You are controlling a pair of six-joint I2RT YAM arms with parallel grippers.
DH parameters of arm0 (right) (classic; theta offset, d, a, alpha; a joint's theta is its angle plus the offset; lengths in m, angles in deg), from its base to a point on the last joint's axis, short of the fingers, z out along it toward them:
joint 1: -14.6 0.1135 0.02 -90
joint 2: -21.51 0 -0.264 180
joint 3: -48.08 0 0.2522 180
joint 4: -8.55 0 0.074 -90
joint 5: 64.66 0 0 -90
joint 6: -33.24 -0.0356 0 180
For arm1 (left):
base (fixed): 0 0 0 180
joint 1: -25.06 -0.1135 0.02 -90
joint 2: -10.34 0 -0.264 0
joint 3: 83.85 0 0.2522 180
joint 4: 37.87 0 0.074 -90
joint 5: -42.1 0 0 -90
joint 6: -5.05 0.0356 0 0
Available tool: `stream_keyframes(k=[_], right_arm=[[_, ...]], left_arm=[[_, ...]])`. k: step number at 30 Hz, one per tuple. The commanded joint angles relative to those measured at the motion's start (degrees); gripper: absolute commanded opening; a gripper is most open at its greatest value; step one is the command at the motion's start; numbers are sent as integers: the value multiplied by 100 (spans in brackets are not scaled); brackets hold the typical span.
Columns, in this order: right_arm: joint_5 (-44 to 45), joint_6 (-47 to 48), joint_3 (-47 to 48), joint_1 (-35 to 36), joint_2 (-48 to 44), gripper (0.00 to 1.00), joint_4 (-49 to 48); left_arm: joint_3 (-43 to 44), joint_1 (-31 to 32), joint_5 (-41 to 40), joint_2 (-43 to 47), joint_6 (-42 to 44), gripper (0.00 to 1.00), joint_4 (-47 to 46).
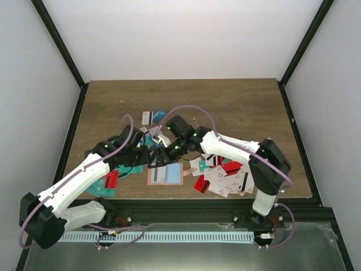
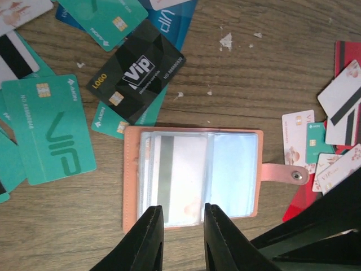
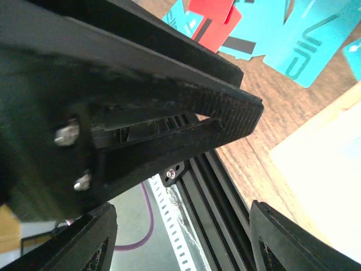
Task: Put the credit cards into the card holder
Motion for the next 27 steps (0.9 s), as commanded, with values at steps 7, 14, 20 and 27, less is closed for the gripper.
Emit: stream_keyframes(k=[7, 14, 20, 27], right_arm=[[2179, -486, -1471, -527, -2086, 72, 82], [4421, -1583, -2267, -1049, -3225, 85, 1756], [4715, -2495, -3128, -1583, -3637, 86, 2521], [4670, -2962, -3747, -2257, -3923, 88, 2901]], left_arm=[[127, 164, 1312, -588, 542, 24, -926], [582, 670, 1843, -1586, 1048, 27, -1525], [1393, 1268, 2190, -2735, 1482, 30, -1712], [2276, 1846, 2327, -4060, 1633, 32, -1626]])
